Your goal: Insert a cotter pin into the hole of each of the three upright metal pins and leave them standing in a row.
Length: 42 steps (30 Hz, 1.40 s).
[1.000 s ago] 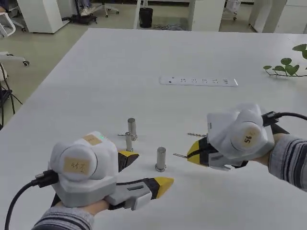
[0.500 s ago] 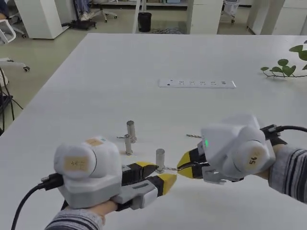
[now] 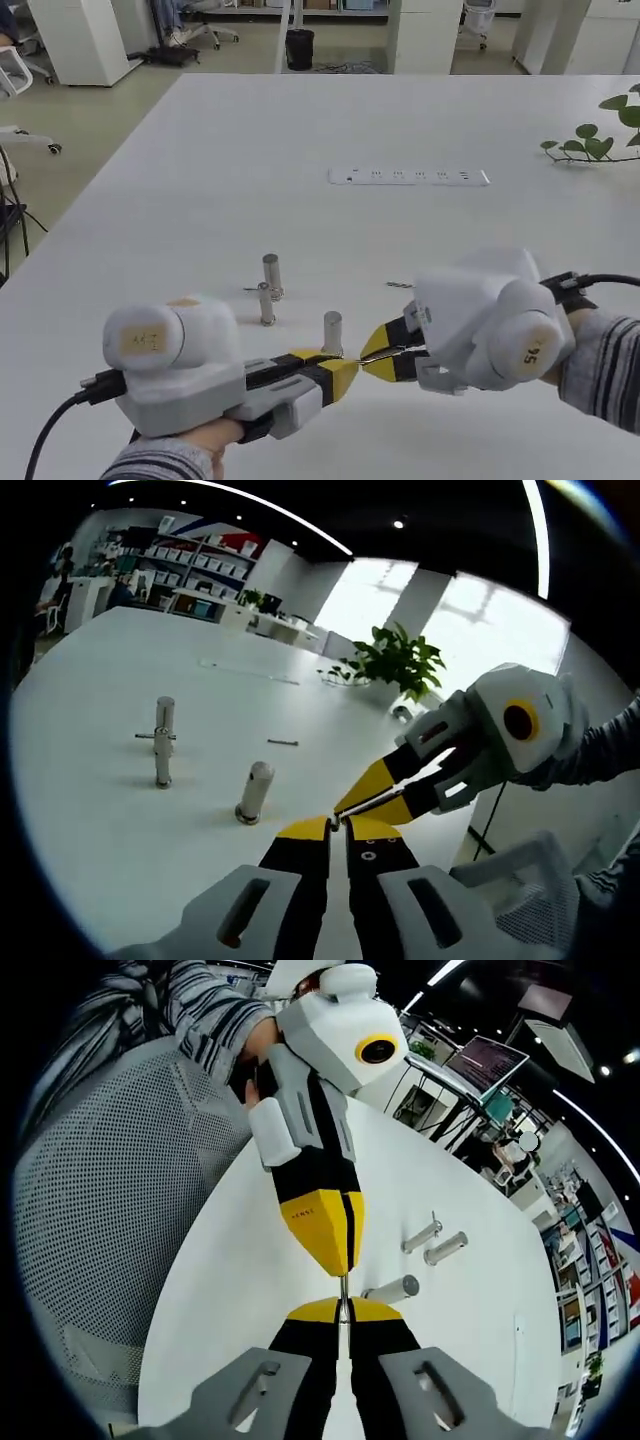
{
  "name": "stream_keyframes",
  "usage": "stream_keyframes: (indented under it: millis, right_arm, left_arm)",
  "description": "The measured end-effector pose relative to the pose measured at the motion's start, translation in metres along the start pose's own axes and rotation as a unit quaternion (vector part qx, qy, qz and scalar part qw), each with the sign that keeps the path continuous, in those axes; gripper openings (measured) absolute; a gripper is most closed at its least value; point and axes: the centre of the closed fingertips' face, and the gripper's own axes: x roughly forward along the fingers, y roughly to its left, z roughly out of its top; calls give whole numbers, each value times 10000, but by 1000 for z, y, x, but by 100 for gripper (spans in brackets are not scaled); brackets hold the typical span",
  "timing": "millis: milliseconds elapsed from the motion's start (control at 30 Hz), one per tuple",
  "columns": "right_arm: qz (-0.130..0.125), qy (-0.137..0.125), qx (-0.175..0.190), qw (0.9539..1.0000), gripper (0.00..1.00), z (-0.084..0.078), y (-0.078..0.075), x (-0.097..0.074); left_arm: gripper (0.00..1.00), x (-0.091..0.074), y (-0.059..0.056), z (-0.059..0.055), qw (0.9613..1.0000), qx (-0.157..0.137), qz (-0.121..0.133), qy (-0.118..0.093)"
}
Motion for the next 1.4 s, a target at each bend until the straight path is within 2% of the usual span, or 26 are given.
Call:
stream_keyframes:
  millis: [133, 533, 567, 633, 700, 800, 833, 967, 1167, 1200, 1267, 1333, 1400]
  right_arm:
    - [11, -7, -26, 10000, 0, 1, 1, 0]
    - [23, -38, 33, 10000, 0, 3, 2, -1]
    - [20, -39, 66, 10000, 0, 3, 2, -1]
    - [49, -60, 185, 9998, 0, 3, 3, -1]
    - [62, -26, 292, 9996, 0, 1, 3, -1]
    - [119, 28, 426, 9990, 0, -4, 4, -2]
    - [113, 12, 449, 9989, 0, -5, 4, -2]
    - [191, 5, 514, 9985, 1, -7, 8, -4]
    - [325, -33, 614, 9976, 0, -8, 14, -5]
    - [332, -45, 622, 9975, 0, -8, 15, -5]
    - [387, -76, 663, 9970, 0, -7, 17, -6]
    - [409, -102, 668, 9969, 0, -6, 18, -6]
    - [421, -105, 657, 9969, 0, -6, 19, -6]
  left_arm:
    - [0, -1, 0, 0, 9999, -155, -13, -54]
    - [0, -1, -2, -2, 9999, -127, -57, -3]
    - [0, -1, -3, -2, 9999, -89, -68, 1]
    - [0, -1, -4, -3, 9998, 179, -82, 63]
    - [0, -2, -6, -6, 9981, 575, -93, 199]
    - [0, -1, -10, -8, 9940, 1034, -171, 327]
    - [0, -1, -11, -7, 9915, 1240, -210, 348]
    - [0, -1, -15, -9, 9830, 1749, -315, 463]
    - [0, -3, -23, -7, 9686, 2374, -571, 477]
    - [0, -4, -25, -6, 9636, 2556, -646, 450]
    - [0, -5, -25, -7, 9622, 2590, -687, 483]
    - [0, -6, -25, -7, 9576, 2736, -732, 531]
    - [0, -7, -23, -10, 9551, 2804, -718, 630]
